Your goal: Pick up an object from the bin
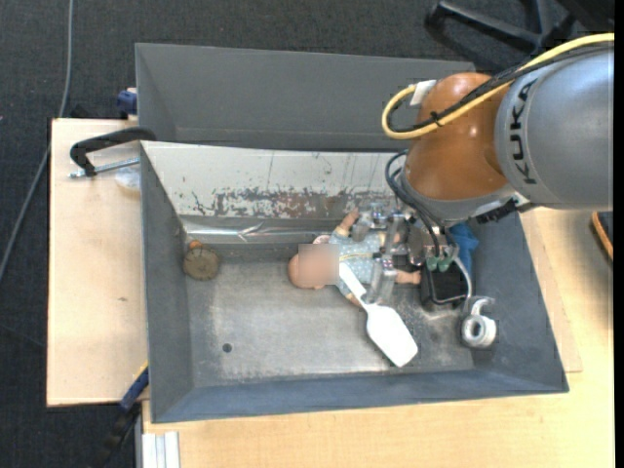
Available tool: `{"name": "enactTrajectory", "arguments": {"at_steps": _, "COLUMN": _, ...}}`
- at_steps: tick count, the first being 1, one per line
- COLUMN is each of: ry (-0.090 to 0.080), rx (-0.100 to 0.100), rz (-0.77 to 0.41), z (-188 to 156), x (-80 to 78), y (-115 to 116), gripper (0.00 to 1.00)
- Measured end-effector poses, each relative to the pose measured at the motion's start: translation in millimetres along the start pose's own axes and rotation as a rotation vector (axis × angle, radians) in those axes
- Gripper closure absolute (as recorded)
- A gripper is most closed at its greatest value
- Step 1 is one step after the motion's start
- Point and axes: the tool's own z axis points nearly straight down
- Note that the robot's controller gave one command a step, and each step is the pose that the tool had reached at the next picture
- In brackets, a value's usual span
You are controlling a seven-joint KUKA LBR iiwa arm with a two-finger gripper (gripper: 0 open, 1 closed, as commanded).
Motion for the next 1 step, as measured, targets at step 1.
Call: {"name": "enactTrajectory", "arguments": {"at_steps": 1, "ry": -0.008, "rx": 0.000, "rz": 0.000, "z": -5.0, "x": -1.6, "y": 0.0, "gripper": 0.00}}
